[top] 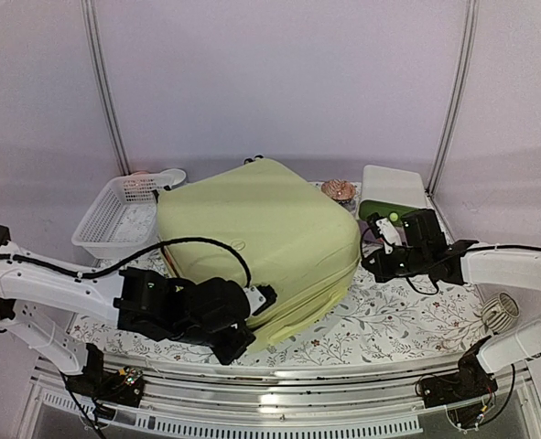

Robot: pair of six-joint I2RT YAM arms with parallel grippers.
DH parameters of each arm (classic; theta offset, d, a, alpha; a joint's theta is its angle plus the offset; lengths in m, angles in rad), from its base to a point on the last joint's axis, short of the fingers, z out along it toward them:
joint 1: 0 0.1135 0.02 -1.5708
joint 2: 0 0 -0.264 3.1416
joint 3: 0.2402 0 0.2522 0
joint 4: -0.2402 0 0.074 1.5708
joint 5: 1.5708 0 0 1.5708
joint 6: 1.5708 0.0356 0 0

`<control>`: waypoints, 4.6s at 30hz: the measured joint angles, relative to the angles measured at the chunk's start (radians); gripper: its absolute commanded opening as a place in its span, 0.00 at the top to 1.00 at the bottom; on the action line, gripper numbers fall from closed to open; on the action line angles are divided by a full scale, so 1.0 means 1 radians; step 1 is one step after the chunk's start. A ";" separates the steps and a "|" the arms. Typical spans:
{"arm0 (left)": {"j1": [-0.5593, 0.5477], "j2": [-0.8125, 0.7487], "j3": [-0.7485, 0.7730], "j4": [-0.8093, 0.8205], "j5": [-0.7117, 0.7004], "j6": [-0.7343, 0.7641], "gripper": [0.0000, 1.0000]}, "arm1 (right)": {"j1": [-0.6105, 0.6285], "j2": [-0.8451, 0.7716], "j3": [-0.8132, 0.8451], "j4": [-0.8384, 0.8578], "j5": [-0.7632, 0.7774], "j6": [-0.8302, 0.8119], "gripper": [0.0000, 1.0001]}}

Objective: Open, take out, and arrange the luggage

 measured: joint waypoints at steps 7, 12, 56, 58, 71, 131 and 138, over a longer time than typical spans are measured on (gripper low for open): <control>-0.021 -0.053 -0.066 0.056 0.010 0.038 1.00 | -0.024 0.077 0.027 0.067 -0.039 -0.243 0.98; -0.061 -0.042 -0.082 0.108 -0.038 0.076 1.00 | -0.061 0.155 0.082 0.093 -0.119 -0.371 0.98; -0.137 0.181 0.098 0.176 -0.119 0.198 1.00 | -0.291 0.243 0.371 0.085 -0.623 -0.446 0.01; -0.124 0.212 0.132 0.177 -0.109 0.183 1.00 | -0.291 0.174 0.333 0.092 -0.615 -0.423 0.01; 0.031 0.552 0.541 0.177 -0.058 0.146 1.00 | -0.290 -0.121 0.211 0.024 -0.384 -0.097 0.01; 1.007 -0.776 -0.632 0.275 0.235 -0.534 1.00 | -0.006 -0.153 0.031 0.136 -0.375 0.195 0.03; 1.039 -0.614 -0.784 0.589 0.344 -0.609 1.00 | 0.035 -0.121 0.031 0.190 -0.364 0.208 0.03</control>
